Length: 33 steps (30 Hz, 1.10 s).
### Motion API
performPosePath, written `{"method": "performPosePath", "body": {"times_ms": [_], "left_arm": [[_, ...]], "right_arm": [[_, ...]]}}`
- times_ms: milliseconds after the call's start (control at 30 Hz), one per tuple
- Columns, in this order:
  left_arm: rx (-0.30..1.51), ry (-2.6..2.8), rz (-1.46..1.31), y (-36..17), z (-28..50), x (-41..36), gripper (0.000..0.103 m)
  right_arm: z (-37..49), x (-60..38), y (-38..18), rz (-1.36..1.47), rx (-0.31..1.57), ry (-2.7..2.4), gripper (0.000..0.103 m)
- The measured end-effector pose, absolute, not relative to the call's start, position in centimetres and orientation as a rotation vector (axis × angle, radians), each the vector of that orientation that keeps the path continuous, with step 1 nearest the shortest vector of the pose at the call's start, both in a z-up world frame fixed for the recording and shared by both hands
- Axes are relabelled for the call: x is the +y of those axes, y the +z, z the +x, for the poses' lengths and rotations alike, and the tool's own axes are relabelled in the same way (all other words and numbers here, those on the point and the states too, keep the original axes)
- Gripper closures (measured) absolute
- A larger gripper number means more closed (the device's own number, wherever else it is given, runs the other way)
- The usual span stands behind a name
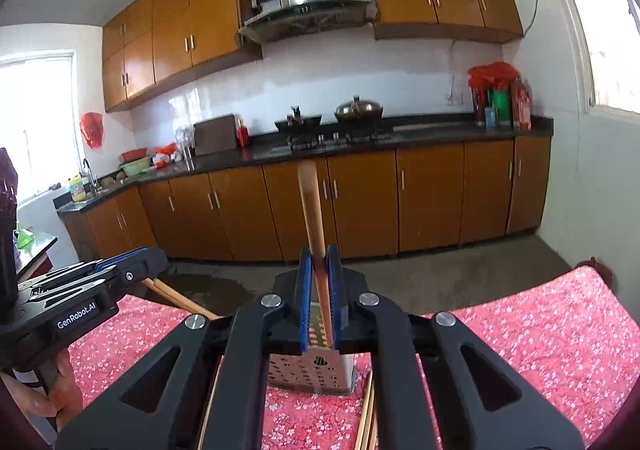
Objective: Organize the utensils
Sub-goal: 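Lower the left tool's chopstick into the holder and open it while the right tool releases its chopstick, then move the left tool back and grasp another chopstick while the right tool grasps one too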
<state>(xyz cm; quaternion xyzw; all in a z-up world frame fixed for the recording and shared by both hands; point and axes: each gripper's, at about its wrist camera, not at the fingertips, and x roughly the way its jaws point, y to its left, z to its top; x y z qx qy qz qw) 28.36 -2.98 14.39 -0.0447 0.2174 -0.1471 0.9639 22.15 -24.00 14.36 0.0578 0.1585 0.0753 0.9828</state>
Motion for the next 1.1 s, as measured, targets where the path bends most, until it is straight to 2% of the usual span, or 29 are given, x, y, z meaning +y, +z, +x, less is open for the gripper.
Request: {"method": "performPosePath", "body": {"times_ms": [133,333,467,533,767,900,1100], "left_arm": [[0.4,-0.292,-0.122,15.3,26.3,-1.8,0.078],[0.375,-0.236,-0.146,14.2,22.1,1.1,0.073],[0.463,-0.152,-0.106,9.7,21.2,2.9,0.071],[0.55,-0.106,-0.088,6.2,21.4,3.6,0.071],[0.757,-0.056,-0.143,-2.0,21.3,5.6,0.072],[0.8,-0.06,-0.157,-3.8,21.4,5.8,0.072],[0.831,-0.074,-0.158,-4.7,21.8,5.0,0.072]], "right_arm": [[19.9,-25.1,16.0,0.134,0.259,0.146,0.082],[16.5,-28.1,15.1,0.142,0.25,0.075,0.08],[16.8,-30.0,9.9,0.144,0.416,0.028,0.08],[17.8,-30.4,5.7,0.167,0.558,0.033,0.08],[18.4,-27.5,-5.9,0.179,0.888,0.125,0.083],[17.9,-25.9,-8.2,0.139,0.938,0.137,0.085],[18.3,-25.9,-8.0,0.142,0.913,0.12,0.088]]}}
